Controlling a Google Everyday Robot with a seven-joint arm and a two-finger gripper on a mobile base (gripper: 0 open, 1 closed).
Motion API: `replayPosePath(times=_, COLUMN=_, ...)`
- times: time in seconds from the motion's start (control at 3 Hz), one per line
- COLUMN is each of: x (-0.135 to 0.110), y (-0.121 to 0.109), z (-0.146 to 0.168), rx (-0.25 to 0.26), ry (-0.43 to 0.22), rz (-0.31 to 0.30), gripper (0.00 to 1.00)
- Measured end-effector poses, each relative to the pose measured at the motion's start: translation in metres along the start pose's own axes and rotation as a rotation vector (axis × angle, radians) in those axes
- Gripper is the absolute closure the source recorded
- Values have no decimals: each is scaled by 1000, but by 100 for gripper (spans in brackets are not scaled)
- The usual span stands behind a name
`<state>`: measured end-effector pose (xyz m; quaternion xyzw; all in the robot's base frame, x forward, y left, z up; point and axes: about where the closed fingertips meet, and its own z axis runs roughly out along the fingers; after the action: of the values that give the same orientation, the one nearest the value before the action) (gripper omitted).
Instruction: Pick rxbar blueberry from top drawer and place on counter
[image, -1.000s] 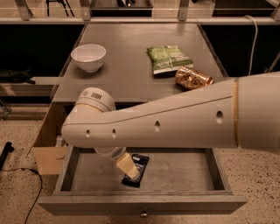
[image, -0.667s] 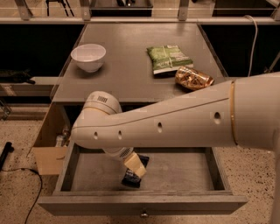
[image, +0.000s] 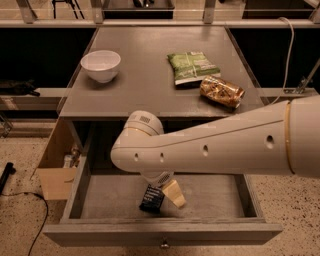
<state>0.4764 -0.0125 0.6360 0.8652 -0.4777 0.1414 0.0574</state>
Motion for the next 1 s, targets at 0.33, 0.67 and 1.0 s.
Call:
replayPosePath(times=0.33, x=12, y=20, z=15, rx=-16, ry=-16, rz=46, gripper=0)
replayPosePath(times=0.67, x=12, y=33, z=19, rx=4, ry=-46, rz=75, gripper=0)
replayPosePath(times=1.0, x=12, y=33, z=19, rx=4, ry=-46, rz=75, gripper=0)
